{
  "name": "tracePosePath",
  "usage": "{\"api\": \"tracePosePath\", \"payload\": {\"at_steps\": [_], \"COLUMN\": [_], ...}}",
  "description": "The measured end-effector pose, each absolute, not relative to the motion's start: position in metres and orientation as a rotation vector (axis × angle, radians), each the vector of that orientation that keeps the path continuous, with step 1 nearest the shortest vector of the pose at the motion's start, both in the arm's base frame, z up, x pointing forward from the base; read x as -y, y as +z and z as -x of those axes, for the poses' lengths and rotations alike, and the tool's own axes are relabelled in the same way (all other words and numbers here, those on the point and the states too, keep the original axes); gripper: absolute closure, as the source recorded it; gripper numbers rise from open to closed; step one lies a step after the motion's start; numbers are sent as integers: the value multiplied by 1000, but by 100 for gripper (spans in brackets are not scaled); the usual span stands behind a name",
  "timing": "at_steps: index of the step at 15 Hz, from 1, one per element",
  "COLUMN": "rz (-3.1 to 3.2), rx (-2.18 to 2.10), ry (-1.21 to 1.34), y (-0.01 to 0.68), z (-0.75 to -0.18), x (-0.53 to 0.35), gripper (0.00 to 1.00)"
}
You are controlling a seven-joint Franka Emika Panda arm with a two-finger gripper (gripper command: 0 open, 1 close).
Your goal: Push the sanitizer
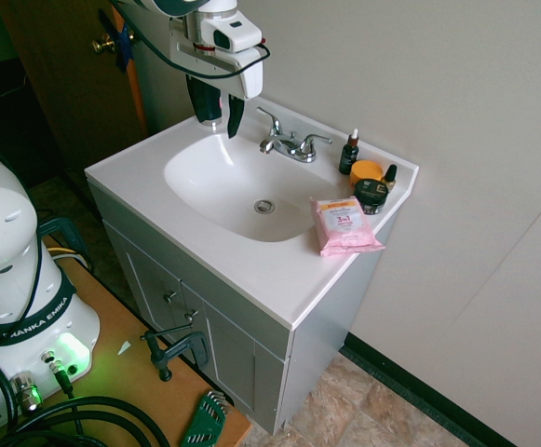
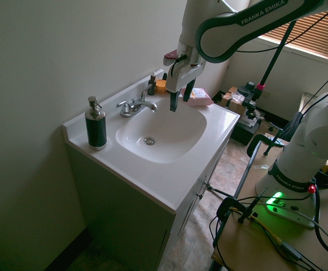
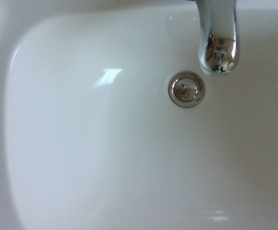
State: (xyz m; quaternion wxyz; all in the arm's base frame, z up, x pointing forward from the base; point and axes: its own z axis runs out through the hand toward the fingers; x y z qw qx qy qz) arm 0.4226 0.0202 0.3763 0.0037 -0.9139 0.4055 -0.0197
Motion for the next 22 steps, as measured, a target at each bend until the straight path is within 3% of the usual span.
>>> {"api": "tracePosePath", "payload": {"at_steps": [3,6,7,14,22], "rz": [2860,2868,2876,2962,3003], "rx": [-1249,-1169,-1140,-1013,-997], "ry": [-85,-203,-224,-265,-236], "y": [385,440,456,487,487], "z": [-428,-468,-482,-566,-602], "x": [-24,-64,-84,-218,-271], "gripper": [0,0,100,100,100]}}
